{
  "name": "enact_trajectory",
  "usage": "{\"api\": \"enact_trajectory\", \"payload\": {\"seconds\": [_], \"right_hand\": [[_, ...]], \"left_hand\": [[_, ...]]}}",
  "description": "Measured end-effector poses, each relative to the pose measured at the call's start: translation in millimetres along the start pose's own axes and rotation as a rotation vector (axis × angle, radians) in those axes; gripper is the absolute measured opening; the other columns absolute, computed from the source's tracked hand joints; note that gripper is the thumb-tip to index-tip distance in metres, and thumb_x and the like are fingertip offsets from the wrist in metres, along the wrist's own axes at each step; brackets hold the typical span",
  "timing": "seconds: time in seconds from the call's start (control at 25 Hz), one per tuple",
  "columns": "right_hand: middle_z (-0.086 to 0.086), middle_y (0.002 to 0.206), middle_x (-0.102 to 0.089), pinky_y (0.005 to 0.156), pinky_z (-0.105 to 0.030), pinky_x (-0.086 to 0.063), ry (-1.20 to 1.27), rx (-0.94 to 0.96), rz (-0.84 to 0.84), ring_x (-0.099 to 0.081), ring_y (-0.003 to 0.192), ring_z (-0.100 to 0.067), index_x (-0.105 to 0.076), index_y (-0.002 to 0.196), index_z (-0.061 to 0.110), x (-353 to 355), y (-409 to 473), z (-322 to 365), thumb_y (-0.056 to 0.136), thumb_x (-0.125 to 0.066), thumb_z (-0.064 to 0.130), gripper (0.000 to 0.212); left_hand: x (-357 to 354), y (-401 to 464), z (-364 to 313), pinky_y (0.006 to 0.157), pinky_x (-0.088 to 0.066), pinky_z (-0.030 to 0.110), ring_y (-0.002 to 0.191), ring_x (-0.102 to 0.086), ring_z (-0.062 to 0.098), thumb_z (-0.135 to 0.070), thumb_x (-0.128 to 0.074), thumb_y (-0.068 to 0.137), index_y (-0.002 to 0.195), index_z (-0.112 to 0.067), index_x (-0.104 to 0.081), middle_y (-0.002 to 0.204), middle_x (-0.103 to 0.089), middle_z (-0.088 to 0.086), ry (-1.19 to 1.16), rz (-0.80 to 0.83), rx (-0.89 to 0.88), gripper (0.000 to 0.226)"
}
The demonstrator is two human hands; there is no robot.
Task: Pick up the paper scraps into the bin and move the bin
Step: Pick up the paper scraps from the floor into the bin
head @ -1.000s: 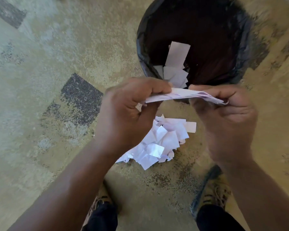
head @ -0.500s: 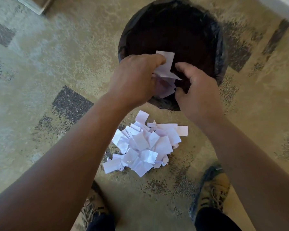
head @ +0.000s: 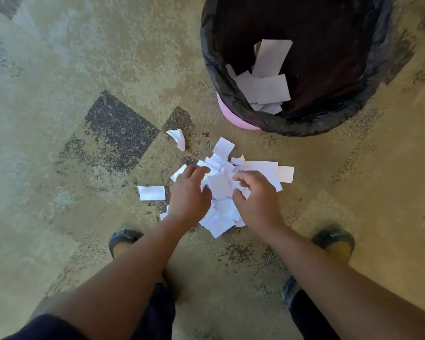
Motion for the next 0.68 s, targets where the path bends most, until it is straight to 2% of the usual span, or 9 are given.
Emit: {"api": "enact_trajectory", "payload": {"seconds": [0.04, 0.12, 0.24, 0.32, 0.4, 0.44, 0.52, 0.6, 0.68], "right_hand": [[-0.003, 0.122, -0.061, 0.089, -0.036, -0.053, -0.011, -0.228, 0.108, -0.061, 0.109, -0.021, -0.065, 0.120, 0.014, -21.2, -3.9, -37.2, 0.083, -0.072, 0.006, 0.039], [-0.004, 0.127, -0.052, 0.083, -0.034, -0.051, -0.031, -0.558, 0.203, -0.058, 0.113, -0.026, -0.056, 0.126, 0.019, -46.2, -18.8, -88.8, 0.078, -0.080, 0.017, 0.054], [-0.004, 0.124, -0.049, 0.076, -0.034, -0.051, 0.026, -0.747, 0.227, -0.057, 0.108, -0.027, -0.050, 0.126, 0.019, -70.2, -34.7, -112.9, 0.077, -0.086, 0.023, 0.061], [-0.004, 0.121, -0.054, 0.074, -0.034, -0.050, 0.053, -0.762, 0.216, -0.058, 0.104, -0.026, -0.052, 0.120, 0.019, -81.8, -33.5, -113.2, 0.081, -0.082, 0.017, 0.050], [-0.003, 0.114, -0.061, 0.073, -0.037, -0.054, 0.039, -0.717, 0.183, -0.060, 0.098, -0.025, -0.055, 0.111, 0.019, -82.9, -26.5, -108.6, 0.083, -0.074, 0.010, 0.035], [-0.002, 0.108, -0.064, 0.072, -0.037, -0.056, 0.037, -0.686, 0.171, -0.062, 0.094, -0.024, -0.056, 0.108, 0.020, -80.1, -23.4, -104.0, 0.084, -0.070, 0.008, 0.030], [0.002, 0.095, -0.064, 0.063, -0.031, -0.049, 0.035, -0.603, 0.176, -0.061, 0.083, -0.020, -0.059, 0.102, 0.019, -70.9, -19.3, -91.8, 0.084, -0.065, 0.008, 0.022], [0.006, 0.084, -0.062, 0.058, -0.028, -0.040, 0.052, -0.495, 0.170, -0.054, 0.069, -0.014, -0.060, 0.093, 0.018, -56.8, -15.6, -79.1, 0.082, -0.064, 0.009, 0.015], [0.006, 0.086, -0.061, 0.061, -0.028, -0.039, 0.079, -0.399, 0.118, -0.053, 0.070, -0.013, -0.061, 0.087, 0.015, -39.4, -7.2, -70.8, 0.081, -0.063, 0.006, 0.011]], "left_hand": [[-26.1, -7.9, 26.9, 0.101, -0.047, 0.047, 0.120, -0.056, 0.038, -0.010, -0.067, 0.088, 0.135, -0.013, -0.057, 0.134, -0.055, 0.012, -0.032, 0.104, 0.149, 0.048], [-61.4, -23.4, 59.4, 0.107, -0.041, 0.042, 0.129, -0.049, 0.036, -0.016, -0.073, 0.087, 0.146, -0.013, -0.046, 0.144, -0.044, 0.015, -0.083, 0.209, 0.349, 0.066], [-79.9, -30.6, 68.3, 0.102, -0.043, 0.042, 0.126, -0.045, 0.039, -0.010, -0.076, 0.080, 0.147, -0.021, -0.035, 0.147, -0.029, 0.014, -0.068, 0.232, 0.392, 0.079], [-80.2, -29.6, 68.6, 0.087, -0.048, 0.041, 0.117, -0.048, 0.038, 0.003, -0.069, 0.078, 0.140, -0.023, -0.033, 0.140, -0.029, 0.010, -0.047, 0.220, 0.382, 0.077], [-74.5, -26.0, 65.7, 0.075, -0.049, 0.043, 0.102, -0.053, 0.037, 0.010, -0.060, 0.079, 0.131, -0.020, -0.034, 0.123, -0.040, 0.007, -0.048, 0.197, 0.350, 0.065], [-70.5, -23.7, 65.5, 0.072, -0.049, 0.043, 0.096, -0.055, 0.036, 0.009, -0.057, 0.081, 0.127, -0.018, -0.036, 0.114, -0.047, 0.006, -0.066, 0.189, 0.339, 0.057], [-64.3, -20.1, 69.6, 0.065, -0.048, 0.039, 0.087, -0.060, 0.032, 0.004, -0.057, 0.085, 0.122, -0.016, -0.043, 0.097, -0.059, 0.004, -0.097, 0.212, 0.340, 0.044], [-58.6, -19.8, 74.2, 0.063, -0.050, 0.034, 0.083, -0.064, 0.027, -0.003, -0.063, 0.088, 0.114, -0.018, -0.055, 0.090, -0.063, -0.002, -0.106, 0.287, 0.346, 0.031], [-49.4, -19.6, 78.0, 0.068, -0.050, 0.028, 0.085, -0.066, 0.022, -0.008, -0.070, 0.088, 0.104, -0.020, -0.067, 0.088, -0.065, -0.008, -0.087, 0.336, 0.333, 0.020]]}}
Point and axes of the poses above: each hand's wrist, its own y-axis towards the middle knuckle, its own x-axis out of the back of the hand, z = x × y, the point moved 10 cm from there along y, towards the middle knuckle
